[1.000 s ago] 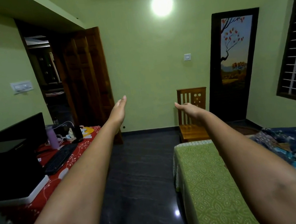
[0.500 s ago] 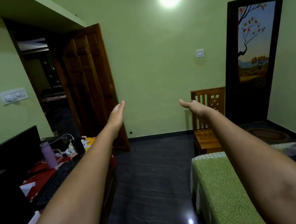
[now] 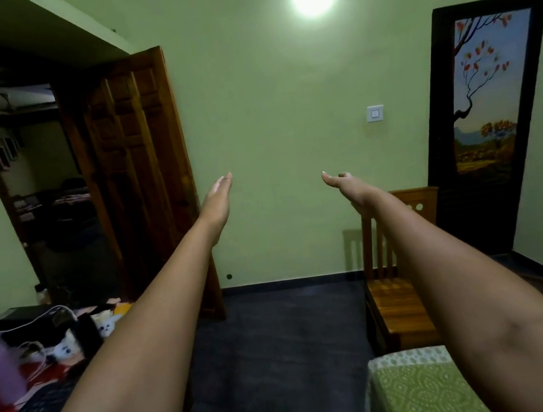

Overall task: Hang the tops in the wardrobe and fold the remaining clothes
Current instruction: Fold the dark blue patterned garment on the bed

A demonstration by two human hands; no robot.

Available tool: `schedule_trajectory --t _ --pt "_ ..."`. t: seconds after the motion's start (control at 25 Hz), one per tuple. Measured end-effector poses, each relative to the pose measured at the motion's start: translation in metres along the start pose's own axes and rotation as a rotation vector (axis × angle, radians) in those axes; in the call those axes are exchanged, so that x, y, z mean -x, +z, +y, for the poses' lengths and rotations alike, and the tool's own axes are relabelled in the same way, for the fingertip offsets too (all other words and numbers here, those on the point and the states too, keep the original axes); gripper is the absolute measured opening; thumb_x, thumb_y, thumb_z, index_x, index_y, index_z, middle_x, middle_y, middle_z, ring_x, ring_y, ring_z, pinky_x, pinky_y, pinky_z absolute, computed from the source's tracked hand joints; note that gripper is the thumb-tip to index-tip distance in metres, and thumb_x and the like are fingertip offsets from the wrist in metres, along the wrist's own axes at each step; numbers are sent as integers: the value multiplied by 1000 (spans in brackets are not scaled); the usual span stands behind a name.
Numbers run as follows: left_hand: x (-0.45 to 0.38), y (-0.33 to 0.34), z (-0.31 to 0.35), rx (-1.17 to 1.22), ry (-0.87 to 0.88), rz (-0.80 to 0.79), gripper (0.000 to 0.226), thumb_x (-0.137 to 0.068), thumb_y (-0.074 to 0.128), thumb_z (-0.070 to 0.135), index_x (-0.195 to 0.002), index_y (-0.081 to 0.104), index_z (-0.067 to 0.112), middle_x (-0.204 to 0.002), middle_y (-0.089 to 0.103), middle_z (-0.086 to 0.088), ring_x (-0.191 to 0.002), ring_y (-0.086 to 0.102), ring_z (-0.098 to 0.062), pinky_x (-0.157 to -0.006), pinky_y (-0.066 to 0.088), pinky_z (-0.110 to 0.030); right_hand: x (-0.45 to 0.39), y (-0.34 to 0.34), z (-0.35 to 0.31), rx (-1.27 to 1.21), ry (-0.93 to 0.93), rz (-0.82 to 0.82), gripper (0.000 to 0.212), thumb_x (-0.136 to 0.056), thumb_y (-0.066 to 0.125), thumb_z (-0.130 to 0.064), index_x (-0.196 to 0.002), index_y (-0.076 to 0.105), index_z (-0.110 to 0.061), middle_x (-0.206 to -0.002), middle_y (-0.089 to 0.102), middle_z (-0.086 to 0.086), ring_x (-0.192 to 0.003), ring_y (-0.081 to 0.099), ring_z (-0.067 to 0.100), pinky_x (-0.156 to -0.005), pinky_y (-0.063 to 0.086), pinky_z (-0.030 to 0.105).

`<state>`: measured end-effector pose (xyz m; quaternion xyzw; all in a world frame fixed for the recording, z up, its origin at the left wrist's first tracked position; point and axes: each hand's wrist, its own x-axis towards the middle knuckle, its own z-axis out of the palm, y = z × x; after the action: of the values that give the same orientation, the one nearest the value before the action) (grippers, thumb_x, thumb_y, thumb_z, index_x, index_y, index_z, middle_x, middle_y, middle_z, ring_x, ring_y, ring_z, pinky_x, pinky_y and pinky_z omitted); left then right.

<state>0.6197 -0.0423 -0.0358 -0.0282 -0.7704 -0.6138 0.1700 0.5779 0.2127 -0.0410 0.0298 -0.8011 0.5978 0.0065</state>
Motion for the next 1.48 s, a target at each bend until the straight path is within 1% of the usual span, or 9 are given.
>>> schedule_trajectory --t 0.24,0.4,0.48,0.64,0.76,0.92,1.08,1.24,1.48 --pt "-121 90 -37 89 -21 -103 56 -101 34 44 -149 28 17 -155 29 2 -143 24 -16 -117 21 -38 -91 -52 35 81 94 119 84 -93 46 -54 -153 5 -10 -158 15 11 -145 17 30 -115 16 45" --pt "-201 186 -40 130 33 -294 54 -101 34 44 -148 30 18 -154 31 3 -142 26 -17 -117 22 -39 -128 -128 62 52 126 344 83 -92 49 -54 -153 7 -15 -158 14 12 -144 18 32 -114 18 47" --pt "-233 242 -37 157 61 -434 55 -101 33 45 -148 29 19 -154 30 3 -143 24 -16 -118 20 -40 -137 -164 75 23 139 479 84 -92 50 -54 -153 7 -14 -159 13 10 -145 17 29 -115 17 44" --pt "-268 341 -9 208 145 -689 56 -101 32 44 -149 28 15 -155 28 0 -143 23 -19 -118 19 -41 -123 -229 89 9 213 755 88 -92 50 -54 -152 6 -9 -159 11 7 -145 16 26 -116 13 43" --pt "-273 400 18 263 203 -882 55 -102 32 43 -149 27 15 -155 27 -1 -143 24 -18 -118 19 -39 -92 -262 88 -5 261 987 84 -92 50 -54 -152 10 -10 -159 15 8 -145 18 26 -117 15 44" --pt "-251 454 33 324 289 -1096 51 -103 32 37 -148 29 13 -155 28 -2 -142 25 -18 -116 18 -34 -45 -278 101 3 364 1201 84 -93 47 -56 -153 9 -11 -159 11 7 -145 16 29 -117 15 45" --pt "-227 494 30 308 321 -1229 53 -102 31 42 -149 29 16 -155 29 0 -142 26 -19 -113 20 -32 -10 -283 115 8 444 1318 82 -90 48 -60 -150 21 -13 -158 18 6 -144 19 28 -116 17 46" --pt "-211 530 30 320 287 -1344 55 -102 29 46 -150 26 20 -156 26 3 -143 24 -18 -113 20 -32 13 -295 123 21 498 1402 91 -86 49 -65 -152 16 -12 -159 15 7 -145 17 29 -117 16 47" --pt "-185 606 18 263 296 -1407 53 -103 28 43 -150 26 20 -156 25 2 -143 24 -17 -113 19 -31 22 -346 175 25 578 1406 87 -89 47 -63 -151 17 -9 -159 13 9 -145 15 31 -116 16 49"
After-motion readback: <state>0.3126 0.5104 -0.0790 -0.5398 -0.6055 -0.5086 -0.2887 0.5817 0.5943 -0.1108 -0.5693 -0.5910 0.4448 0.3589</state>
